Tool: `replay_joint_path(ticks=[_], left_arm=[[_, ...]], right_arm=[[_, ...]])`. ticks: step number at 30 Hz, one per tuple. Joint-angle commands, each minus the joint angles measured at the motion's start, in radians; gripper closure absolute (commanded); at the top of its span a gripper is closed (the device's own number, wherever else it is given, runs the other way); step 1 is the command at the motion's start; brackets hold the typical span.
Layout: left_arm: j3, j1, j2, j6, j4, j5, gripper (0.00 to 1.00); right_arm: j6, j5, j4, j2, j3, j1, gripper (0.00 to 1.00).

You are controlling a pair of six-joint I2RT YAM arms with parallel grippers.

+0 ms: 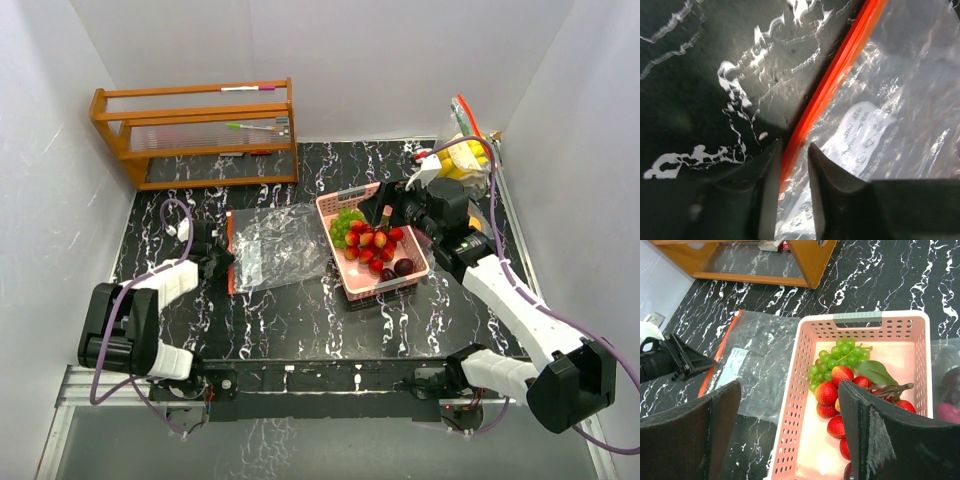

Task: Place the food in the zip-top bag and seal the zipper
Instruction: Pick up the zipper food storage bag at the center of the board.

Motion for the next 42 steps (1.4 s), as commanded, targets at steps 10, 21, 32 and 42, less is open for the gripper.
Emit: replay_joint_path(ticks=[10, 21, 32, 42], left_arm=[[0.012, 0.001, -0.122, 0.063, -0.028, 0.250, 1.00], [0.140, -0.021, -0.219, 0.236, -0.003, 0.593, 1.00], [0.194, -0.051, -0.209, 0.169, 0.088, 0.617, 1.00], [0.261, -0.064, -0.156, 0.163, 0.060, 0.601, 1.00]], right_arm=[[-0.011, -0.089, 0.000, 0.063, 0.067, 0.163, 0.28], [0.090, -0.113, 0.164, 0.275, 0.119, 0.282, 0.26], [0.065, -0.145, 0.152, 0.367, 0.242, 0.353, 0.27], [0.127, -0.033, 0.173, 0.422, 0.267, 0.442, 0.26]])
